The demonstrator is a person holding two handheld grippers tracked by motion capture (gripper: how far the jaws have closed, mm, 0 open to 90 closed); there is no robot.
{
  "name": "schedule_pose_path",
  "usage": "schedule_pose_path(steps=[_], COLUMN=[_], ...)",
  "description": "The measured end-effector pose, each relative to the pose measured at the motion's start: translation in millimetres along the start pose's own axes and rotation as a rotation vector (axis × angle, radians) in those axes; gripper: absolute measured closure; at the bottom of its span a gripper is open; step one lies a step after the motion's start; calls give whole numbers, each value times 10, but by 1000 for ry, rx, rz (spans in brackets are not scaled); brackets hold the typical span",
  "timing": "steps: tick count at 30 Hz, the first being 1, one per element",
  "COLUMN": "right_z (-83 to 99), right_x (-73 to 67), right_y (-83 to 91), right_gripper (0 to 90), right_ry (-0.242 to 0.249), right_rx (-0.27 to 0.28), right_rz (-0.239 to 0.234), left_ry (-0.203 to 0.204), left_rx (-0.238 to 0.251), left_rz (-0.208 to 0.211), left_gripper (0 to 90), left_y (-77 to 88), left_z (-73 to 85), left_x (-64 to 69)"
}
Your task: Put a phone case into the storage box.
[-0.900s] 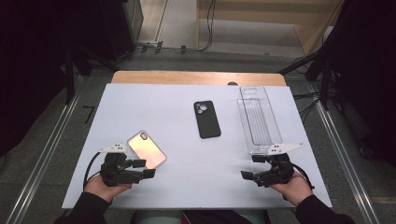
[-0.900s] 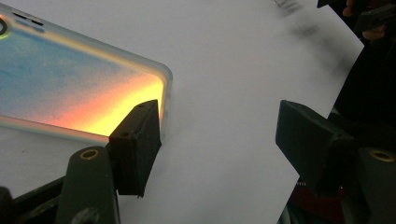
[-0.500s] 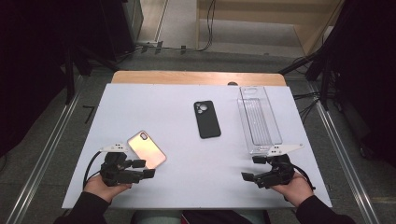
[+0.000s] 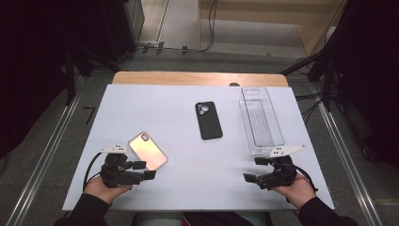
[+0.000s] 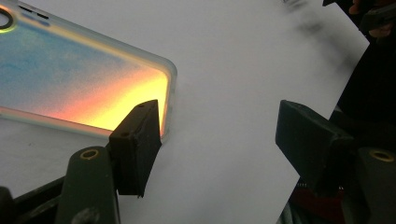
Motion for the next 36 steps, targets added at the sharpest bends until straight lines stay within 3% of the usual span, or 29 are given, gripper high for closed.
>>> schedule_pose_path(steps=[22, 36], right_z=[-2, -5], right_x=[17, 34], right_y=[9, 16], right_gripper=[119, 119], right_ry=[-11, -14], right_rx=[6, 11], right_rz=[8, 16], left_ry=[3, 13], left_rx=[-5, 5], left_rz=[-14, -73], left_gripper=[324, 322], left_y=[7, 70], left_z=[-6, -23], left_x=[-10, -71])
Point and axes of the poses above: each handheld gripper's, and its own axes: y roughly backward along the jaws, z roughly out of its underside, x roughly to its right, the point moved 5 cm from there along -y, roughly forward along the jaws, and after that the axes turned 9 degrees about z, right-handed, at the moved point
